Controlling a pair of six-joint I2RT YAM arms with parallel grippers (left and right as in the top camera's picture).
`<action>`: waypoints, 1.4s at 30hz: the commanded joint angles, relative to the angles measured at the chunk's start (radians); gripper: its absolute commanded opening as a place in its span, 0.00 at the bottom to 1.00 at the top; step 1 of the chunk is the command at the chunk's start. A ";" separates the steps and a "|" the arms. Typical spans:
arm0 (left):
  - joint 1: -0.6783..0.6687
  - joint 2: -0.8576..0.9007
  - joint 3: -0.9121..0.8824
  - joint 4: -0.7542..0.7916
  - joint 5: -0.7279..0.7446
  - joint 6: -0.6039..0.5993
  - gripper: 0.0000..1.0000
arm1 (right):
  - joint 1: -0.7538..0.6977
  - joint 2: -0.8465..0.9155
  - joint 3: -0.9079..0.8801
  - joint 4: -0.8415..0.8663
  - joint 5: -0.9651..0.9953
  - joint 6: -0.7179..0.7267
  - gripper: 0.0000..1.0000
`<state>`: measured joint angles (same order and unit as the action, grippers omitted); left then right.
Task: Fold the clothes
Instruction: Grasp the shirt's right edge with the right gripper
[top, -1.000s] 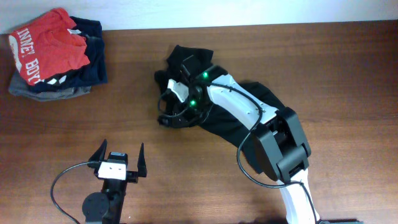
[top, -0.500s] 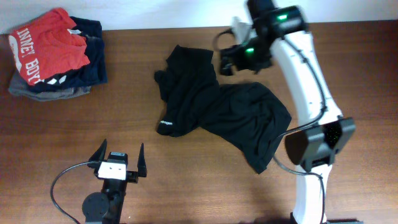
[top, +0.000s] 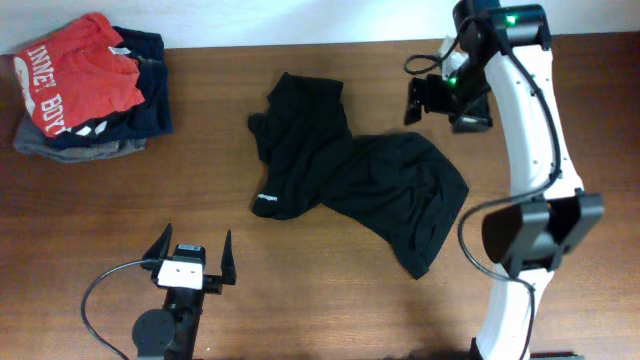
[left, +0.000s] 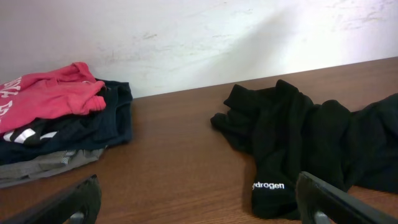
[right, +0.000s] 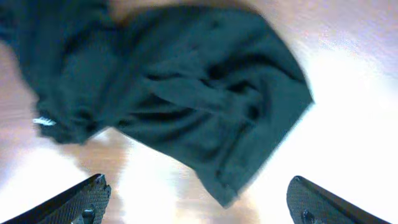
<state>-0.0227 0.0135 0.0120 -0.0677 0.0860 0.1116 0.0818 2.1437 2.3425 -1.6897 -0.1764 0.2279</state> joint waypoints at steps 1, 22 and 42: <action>0.006 -0.007 -0.003 -0.005 -0.003 0.009 0.99 | 0.019 -0.210 -0.158 -0.010 0.210 0.188 0.97; 0.006 -0.007 -0.003 -0.005 -0.004 0.009 0.99 | 0.035 -0.483 -1.273 0.459 -0.123 0.369 0.96; 0.006 -0.008 -0.003 -0.005 -0.003 0.009 0.99 | 0.036 -0.483 -1.546 0.839 -0.153 0.383 0.92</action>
<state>-0.0227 0.0128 0.0120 -0.0677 0.0860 0.1116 0.1123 1.6615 0.8314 -0.8948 -0.3164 0.6075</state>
